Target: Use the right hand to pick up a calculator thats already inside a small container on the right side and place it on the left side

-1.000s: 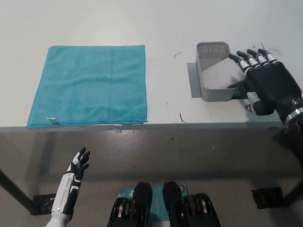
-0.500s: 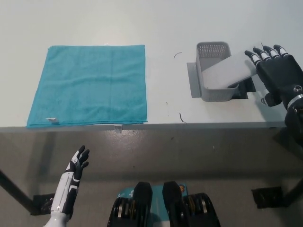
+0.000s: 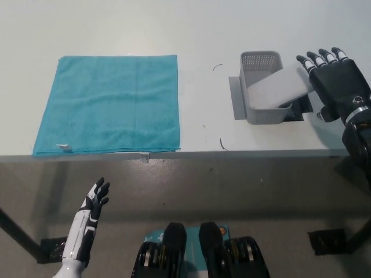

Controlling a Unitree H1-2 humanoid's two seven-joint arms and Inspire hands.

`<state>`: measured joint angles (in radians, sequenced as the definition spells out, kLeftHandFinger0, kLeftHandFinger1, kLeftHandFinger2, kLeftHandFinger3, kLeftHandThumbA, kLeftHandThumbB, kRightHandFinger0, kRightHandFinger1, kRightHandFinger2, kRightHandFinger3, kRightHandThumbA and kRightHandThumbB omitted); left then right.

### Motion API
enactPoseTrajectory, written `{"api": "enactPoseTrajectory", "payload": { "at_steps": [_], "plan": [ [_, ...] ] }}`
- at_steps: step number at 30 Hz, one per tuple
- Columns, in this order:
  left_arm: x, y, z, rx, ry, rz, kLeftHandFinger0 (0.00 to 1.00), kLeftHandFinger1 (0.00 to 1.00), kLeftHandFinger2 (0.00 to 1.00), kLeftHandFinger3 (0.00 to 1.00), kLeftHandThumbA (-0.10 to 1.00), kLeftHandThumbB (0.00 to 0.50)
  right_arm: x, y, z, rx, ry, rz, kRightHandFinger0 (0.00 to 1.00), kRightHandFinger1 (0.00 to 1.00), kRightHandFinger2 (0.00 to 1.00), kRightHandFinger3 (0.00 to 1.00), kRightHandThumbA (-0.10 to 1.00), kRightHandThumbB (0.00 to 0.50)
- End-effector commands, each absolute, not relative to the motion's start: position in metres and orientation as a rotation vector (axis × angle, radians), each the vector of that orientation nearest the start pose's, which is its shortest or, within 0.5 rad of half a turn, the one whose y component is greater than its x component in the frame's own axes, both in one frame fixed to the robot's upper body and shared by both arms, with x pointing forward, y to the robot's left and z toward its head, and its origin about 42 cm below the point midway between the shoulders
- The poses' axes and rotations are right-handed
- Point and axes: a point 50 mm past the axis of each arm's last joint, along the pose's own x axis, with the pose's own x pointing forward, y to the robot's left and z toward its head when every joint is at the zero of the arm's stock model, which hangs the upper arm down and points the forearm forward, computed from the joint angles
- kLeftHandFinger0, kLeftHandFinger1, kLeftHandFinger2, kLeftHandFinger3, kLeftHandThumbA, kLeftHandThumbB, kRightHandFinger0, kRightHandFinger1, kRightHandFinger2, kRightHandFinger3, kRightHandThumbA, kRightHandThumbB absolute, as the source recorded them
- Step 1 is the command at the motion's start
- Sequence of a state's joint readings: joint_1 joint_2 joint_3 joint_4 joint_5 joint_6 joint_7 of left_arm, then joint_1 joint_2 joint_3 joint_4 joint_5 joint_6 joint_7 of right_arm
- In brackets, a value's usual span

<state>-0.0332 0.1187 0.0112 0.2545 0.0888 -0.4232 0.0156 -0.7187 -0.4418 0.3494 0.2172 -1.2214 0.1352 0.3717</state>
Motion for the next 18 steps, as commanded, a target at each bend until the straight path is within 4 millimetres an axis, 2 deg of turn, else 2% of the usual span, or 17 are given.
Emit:
{"api": "enactPoseTrajectory", "payload": {
  "at_steps": [1, 18],
  "plan": [
    [0.290, 0.258, 0.077, 0.218, -0.274, -0.010, 1.00, 1.00, 1.00, 1.00, 1.00, 0.000, 0.485, -0.227, 0.317, -1.812, -0.265, 0.021, 1.00, 1.00, 1.00, 1.00, 1.00, 0.453],
    [0.288, 0.257, 0.076, 0.209, -0.272, -0.009, 1.00, 1.00, 1.00, 1.00, 1.00, 0.000, 0.509, -0.210, 0.306, -1.851, -0.248, 0.066, 1.00, 1.00, 1.00, 1.00, 1.00, 0.444]
  ]
}}
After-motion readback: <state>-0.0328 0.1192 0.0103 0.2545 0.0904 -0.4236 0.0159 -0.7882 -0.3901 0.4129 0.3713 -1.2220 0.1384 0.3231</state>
